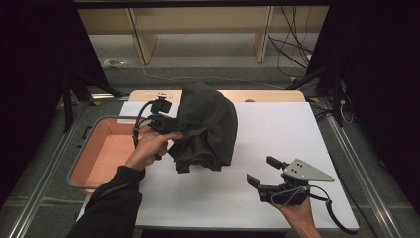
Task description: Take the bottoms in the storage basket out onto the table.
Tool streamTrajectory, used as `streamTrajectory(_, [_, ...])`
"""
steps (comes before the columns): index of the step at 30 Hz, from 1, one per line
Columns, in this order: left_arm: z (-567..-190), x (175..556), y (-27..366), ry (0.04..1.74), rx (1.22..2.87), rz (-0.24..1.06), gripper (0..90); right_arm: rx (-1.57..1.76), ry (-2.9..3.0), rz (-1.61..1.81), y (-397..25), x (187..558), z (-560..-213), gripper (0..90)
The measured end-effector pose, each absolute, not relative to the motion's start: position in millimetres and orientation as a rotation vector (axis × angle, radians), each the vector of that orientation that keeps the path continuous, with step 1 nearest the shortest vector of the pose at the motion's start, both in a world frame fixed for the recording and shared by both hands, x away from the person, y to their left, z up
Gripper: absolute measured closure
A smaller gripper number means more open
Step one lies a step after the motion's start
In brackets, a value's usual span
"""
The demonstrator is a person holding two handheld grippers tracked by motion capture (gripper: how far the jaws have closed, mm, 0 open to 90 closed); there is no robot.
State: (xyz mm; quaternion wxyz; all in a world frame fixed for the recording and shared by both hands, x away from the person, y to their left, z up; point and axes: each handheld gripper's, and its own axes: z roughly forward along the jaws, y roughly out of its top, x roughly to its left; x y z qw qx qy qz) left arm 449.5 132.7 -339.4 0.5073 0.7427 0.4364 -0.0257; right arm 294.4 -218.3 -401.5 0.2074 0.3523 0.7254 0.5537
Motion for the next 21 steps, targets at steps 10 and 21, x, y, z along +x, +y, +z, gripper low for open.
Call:
streamTrajectory(10, [-354, 455, 113, 1.063, 1.830, -0.076, 55.2, 0.979, 2.021, 1.542, -218, 294, -402, 13.2])
streamTrajectory(21, [-375, 459, 95, 1.100, 1.840, -0.070, 54.6, 0.978, 2.023, 1.543, -218, 295, -402, 13.2])
